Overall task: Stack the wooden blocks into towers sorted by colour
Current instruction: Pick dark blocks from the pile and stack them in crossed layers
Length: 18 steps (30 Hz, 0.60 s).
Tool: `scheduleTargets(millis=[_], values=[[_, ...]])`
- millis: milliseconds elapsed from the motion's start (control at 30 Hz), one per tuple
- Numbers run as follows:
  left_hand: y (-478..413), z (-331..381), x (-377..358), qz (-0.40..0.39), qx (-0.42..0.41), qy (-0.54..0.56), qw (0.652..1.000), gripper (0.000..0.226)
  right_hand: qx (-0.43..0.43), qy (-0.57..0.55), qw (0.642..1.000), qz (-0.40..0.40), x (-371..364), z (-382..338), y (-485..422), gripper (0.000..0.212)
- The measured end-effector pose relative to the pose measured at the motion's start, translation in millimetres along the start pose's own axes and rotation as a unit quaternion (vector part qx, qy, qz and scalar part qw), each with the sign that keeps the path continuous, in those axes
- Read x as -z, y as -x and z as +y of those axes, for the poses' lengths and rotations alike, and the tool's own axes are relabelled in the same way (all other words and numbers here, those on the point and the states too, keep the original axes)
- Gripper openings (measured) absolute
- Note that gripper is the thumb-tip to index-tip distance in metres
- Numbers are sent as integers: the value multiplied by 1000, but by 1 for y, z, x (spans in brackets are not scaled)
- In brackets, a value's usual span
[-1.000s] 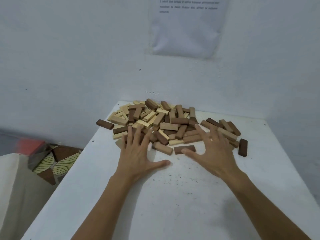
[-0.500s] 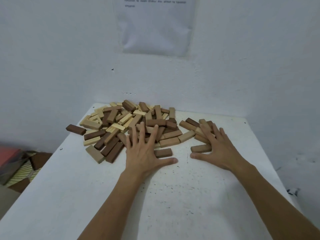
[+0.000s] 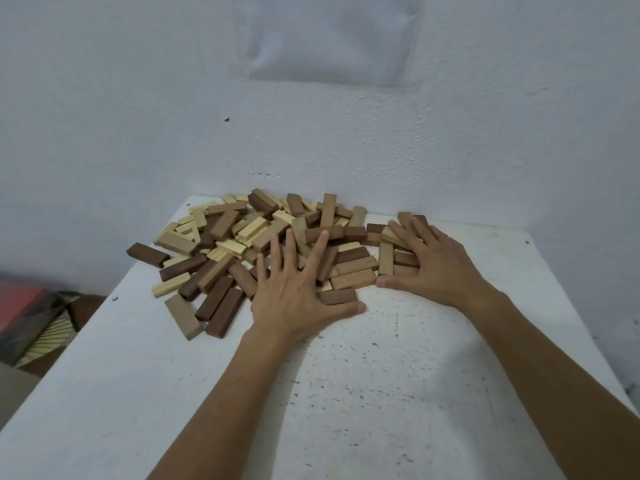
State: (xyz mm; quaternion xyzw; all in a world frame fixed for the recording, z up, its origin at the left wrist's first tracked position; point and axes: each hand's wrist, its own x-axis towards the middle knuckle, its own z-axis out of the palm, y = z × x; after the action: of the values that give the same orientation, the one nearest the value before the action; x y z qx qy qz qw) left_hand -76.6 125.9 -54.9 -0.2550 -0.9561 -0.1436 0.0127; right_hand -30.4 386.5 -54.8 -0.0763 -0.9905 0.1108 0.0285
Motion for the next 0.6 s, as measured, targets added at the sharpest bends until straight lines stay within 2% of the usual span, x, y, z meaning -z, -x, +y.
scheduleTargets(millis=[100, 233, 333, 467, 600], values=[[-1, -1, 0, 3, -2, -5, 1000, 121, 1, -1, 1000, -11, 3, -2, 0, 111], [1, 1, 2, 13, -3, -5, 1000, 123, -15, -10, 999, 31, 13, -14, 21, 109], [10, 1, 7, 34, -42, 6, 999, 122, -2, -38, 996, 85, 14, -23, 47, 93], [29, -5, 12, 70, -86, 8, 994, 107, 39, -57, 988, 140, 5, -48, 75, 56], [47, -16, 14, 102, -93, -1, 990, 81, 68, -58, 993, 78, 1, -78, 87, 58]])
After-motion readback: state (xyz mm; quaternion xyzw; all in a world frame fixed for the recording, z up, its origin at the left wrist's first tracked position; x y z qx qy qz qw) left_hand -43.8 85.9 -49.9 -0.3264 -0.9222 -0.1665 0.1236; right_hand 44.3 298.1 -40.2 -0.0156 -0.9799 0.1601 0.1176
